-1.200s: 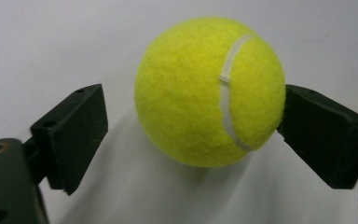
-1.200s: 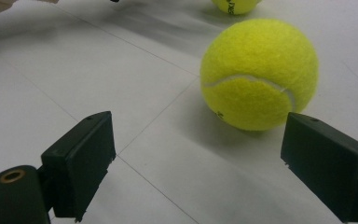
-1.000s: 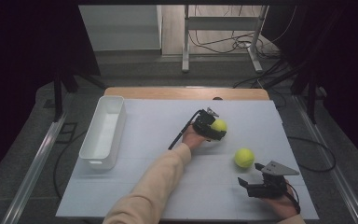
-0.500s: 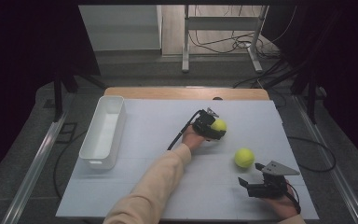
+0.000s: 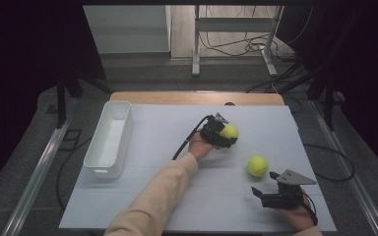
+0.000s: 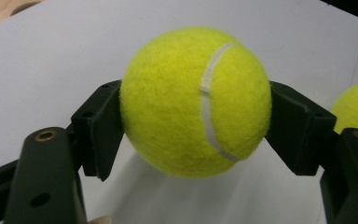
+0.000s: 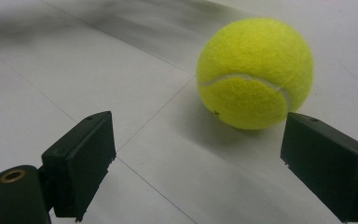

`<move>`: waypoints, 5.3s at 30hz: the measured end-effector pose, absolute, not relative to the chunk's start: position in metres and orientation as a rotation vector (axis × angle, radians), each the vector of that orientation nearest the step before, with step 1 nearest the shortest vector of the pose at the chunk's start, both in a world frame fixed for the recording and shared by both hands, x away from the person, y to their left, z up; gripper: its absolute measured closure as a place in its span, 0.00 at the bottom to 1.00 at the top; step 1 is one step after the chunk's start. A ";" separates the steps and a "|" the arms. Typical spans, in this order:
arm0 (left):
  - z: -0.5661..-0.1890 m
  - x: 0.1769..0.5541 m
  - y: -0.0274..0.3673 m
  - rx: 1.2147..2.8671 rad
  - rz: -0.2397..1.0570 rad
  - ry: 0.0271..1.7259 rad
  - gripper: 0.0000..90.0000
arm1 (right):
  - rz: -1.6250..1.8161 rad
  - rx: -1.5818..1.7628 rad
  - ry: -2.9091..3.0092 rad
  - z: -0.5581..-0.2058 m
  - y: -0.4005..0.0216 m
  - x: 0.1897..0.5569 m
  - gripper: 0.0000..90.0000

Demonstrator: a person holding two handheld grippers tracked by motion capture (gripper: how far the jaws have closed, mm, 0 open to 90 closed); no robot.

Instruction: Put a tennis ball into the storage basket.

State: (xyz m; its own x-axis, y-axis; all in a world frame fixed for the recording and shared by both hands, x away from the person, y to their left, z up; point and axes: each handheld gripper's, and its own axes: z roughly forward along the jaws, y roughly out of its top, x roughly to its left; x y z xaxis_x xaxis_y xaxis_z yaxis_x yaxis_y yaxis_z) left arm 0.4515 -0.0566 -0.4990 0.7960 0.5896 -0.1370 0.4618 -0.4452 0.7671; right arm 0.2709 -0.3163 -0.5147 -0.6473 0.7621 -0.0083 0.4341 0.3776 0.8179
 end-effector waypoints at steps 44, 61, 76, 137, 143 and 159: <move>-0.478 0.419 -0.012 2.061 0.196 0.759 0.29 | 1.146 1.042 2.255 -0.515 -0.316 0.271 0.12; -0.473 0.412 0.001 2.056 0.190 0.757 0.29 | 1.143 1.047 2.253 -0.515 -0.316 0.271 0.12; -0.467 0.407 0.009 2.022 0.193 0.761 0.29 | 1.138 1.047 2.253 -0.515 -0.316 0.271 0.12; -0.444 0.387 0.075 1.976 0.258 0.803 0.29 | 1.126 1.050 2.248 -0.515 -0.316 0.271 0.12; -0.442 0.386 0.079 1.969 0.263 0.803 0.29 | 1.126 1.049 2.249 -0.515 -0.316 0.271 0.12; -0.436 0.383 0.093 1.962 0.292 0.820 0.29 | 1.128 1.050 2.250 -0.516 -0.315 0.271 0.12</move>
State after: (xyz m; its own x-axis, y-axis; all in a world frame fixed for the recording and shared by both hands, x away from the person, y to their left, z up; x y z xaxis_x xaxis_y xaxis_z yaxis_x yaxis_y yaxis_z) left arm 0.3831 0.0929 -0.4360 0.7462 0.6533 -0.1283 0.4249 -0.3189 0.8472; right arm 0.2714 -0.3154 -0.5157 -0.6310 0.7753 -0.0276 0.4418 0.3884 0.8087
